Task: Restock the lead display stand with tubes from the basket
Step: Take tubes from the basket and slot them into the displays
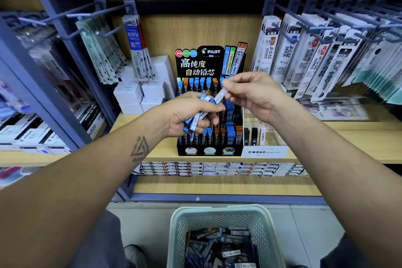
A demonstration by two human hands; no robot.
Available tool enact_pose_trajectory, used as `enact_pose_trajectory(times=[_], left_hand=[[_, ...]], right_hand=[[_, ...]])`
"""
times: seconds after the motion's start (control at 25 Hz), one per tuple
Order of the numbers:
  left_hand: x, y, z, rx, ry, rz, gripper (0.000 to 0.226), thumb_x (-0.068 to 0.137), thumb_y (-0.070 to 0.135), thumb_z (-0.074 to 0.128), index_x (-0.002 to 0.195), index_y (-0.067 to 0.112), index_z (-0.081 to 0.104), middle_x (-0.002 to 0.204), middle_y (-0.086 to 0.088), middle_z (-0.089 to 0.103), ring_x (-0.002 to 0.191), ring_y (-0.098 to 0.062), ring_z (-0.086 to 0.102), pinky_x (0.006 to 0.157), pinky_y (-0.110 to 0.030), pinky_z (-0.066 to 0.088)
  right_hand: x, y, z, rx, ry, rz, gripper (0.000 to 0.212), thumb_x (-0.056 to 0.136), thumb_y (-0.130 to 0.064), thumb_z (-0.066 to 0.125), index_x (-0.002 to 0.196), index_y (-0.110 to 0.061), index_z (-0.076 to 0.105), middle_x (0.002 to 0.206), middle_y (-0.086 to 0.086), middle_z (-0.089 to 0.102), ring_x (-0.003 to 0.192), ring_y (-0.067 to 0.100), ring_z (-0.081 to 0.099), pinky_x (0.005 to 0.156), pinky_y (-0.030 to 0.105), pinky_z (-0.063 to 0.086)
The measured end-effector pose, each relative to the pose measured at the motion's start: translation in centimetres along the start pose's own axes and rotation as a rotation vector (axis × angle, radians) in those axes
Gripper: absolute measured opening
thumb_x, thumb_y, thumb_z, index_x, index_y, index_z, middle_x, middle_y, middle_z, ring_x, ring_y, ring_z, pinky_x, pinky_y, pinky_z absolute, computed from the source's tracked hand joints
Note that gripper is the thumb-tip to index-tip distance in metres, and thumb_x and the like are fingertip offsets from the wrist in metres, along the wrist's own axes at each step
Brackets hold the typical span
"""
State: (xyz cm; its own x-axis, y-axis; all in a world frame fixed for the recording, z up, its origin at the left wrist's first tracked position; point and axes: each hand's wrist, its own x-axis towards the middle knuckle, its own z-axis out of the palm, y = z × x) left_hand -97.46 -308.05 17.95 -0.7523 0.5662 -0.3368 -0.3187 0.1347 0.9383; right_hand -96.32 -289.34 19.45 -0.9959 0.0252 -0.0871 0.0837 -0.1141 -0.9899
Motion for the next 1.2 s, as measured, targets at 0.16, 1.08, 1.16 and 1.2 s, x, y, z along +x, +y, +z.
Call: enact_pose_trajectory(times=[0.16, 1.08, 1.16, 1.2], left_hand=[[0.3, 0.0, -0.9, -0.127, 0.127, -0.007, 0.024, 0.097, 0.011, 0.06, 0.115, -0.004, 0.061, 0.077, -0.02, 0.068, 0.039, -0.008, 0.039, 0.035, -0.018, 0.032], [2.7, 0.5, 7.2, -0.048, 0.187, 0.053, 0.044, 0.09, 0.0, 0.066, 0.128, -0.012, 0.045, 0.089, -0.029, 0.072, 0.038, -0.012, 0.037, 0.038, -0.021, 0.03], [2.7, 0.5, 7.4, -0.041, 0.178, 0.065, 0.047, 0.089, 0.0, 0.068, 0.128, -0.015, 0.047, 0.087, -0.028, 0.072, 0.04, -0.013, 0.037, 0.038, -0.021, 0.031], [2.7, 0.5, 7.5, -0.038, 0.178, 0.065, 0.046, 0.089, 0.0, 0.068, 0.128, -0.015, 0.048, 0.085, -0.026, 0.072, 0.041, -0.013, 0.037, 0.038, -0.021, 0.031]], right_hand=[[0.3, -0.1, -0.7, -0.05, 0.08, -0.057, 0.002, 0.085, 0.001, 0.072, 0.087, 0.0, 0.072, 0.074, 0.014, 0.074, 0.065, 0.016, 0.069, 0.066, 0.023, 0.06], [-4.8, 2.8, -12.4, -0.808, 0.257, -0.133, 0.014, 0.075, -0.005, 0.085, 0.081, -0.015, 0.077, 0.072, 0.006, 0.075, 0.07, 0.022, 0.074, 0.079, 0.042, 0.062], [-4.4, 3.8, -12.7, -0.974, 0.275, -0.174, 0.012, 0.077, -0.006, 0.083, 0.085, -0.014, 0.077, 0.073, 0.004, 0.074, 0.07, 0.017, 0.073, 0.079, 0.036, 0.06], [-4.2, 4.1, -12.7, -1.045, 0.273, -0.198, 0.012, 0.078, -0.006, 0.081, 0.087, -0.013, 0.077, 0.073, 0.003, 0.073, 0.071, 0.015, 0.072, 0.079, 0.029, 0.059]])
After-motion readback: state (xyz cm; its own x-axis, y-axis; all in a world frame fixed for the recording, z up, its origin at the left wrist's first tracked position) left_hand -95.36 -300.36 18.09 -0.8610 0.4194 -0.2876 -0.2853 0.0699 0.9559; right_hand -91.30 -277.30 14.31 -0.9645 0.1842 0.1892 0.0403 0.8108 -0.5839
